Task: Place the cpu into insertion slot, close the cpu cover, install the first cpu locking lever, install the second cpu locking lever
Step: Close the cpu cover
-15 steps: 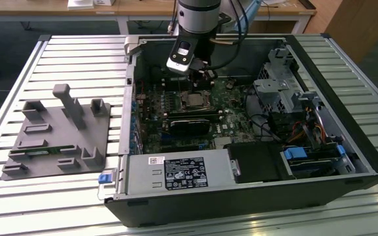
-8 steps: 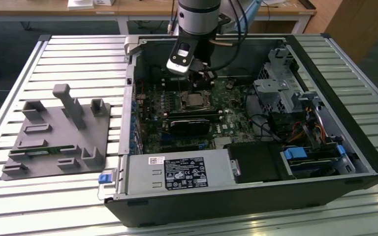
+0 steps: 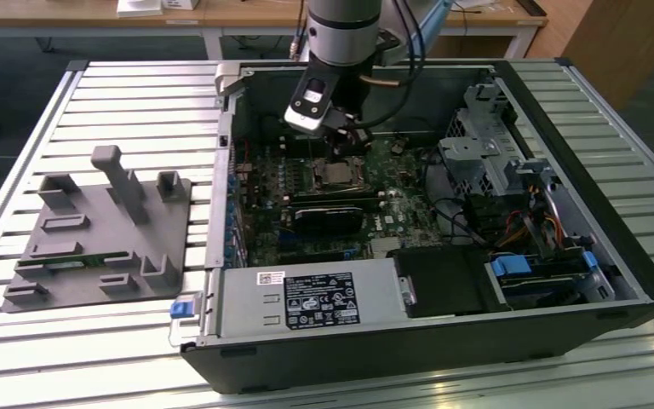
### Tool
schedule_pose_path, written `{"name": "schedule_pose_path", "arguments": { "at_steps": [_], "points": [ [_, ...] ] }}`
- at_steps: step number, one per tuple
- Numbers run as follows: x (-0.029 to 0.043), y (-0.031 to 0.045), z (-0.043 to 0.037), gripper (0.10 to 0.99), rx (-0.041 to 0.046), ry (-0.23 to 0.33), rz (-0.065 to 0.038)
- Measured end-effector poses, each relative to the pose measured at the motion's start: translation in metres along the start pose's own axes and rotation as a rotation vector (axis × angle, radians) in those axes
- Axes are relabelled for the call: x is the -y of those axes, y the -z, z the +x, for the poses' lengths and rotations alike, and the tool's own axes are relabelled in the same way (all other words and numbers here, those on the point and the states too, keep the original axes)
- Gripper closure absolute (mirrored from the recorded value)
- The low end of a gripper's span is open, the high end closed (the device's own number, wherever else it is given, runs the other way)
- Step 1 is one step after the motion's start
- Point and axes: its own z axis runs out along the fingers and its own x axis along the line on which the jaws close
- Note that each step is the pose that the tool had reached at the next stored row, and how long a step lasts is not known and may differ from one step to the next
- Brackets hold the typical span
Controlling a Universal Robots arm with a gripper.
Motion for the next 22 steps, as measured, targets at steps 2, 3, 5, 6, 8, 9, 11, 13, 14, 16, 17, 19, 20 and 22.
{"name": "schedule_pose_path", "arguments": {
  "at_steps": [2, 3, 5, 6, 8, 9, 11, 13, 14, 16, 17, 19, 20, 22],
  "points": [
    [0.0, -0.0016, 0.0, 0.98, 0.0015, -0.037, 0.0],
    [0.0001, -0.0023, 0.0, 0.98, 0.0021, -0.055, -0.001],
    [0.0001, -0.0038, 0.0, 0.98, 0.0036, -0.091, -0.001],
    [0.0002, -0.0045, 0.0, 0.98, 0.0043, -0.109, -0.001],
    [0.0002, -0.0059, -0.0001, 0.98, 0.0058, -0.145, -0.001],
    [0.0003, -0.0066, -0.0001, 0.98, 0.0065, -0.164, -0.001],
    [0.0003, -0.0079, -0.0001, 0.98, 0.0079, -0.2, -0.002],
    [0.0004, -0.0086, 0.0, 0.98, 0.0091, -0.232, -0.002],
    [0.0007, -0.0089, 0.0001, 0.98, 0.0096, -0.243, -0.002],
    [0.0017, -0.0094, 0.0006, 0.98, 0.0101, -0.257, -0.002],
    [0.0019, -0.0098, 0.0007, 0.98, 0.0102, -0.259, -0.002],
    [0.0018, -0.0108, 0.001, 0.98, 0.0108, -0.274, -0.002],
    [0.0019, -0.0114, 0.001, 0.98, 0.0114, -0.286, -0.003],
    [0.002, -0.013, 0.001, 0.98, 0.0127, -0.32, -0.003]
  ]
}}
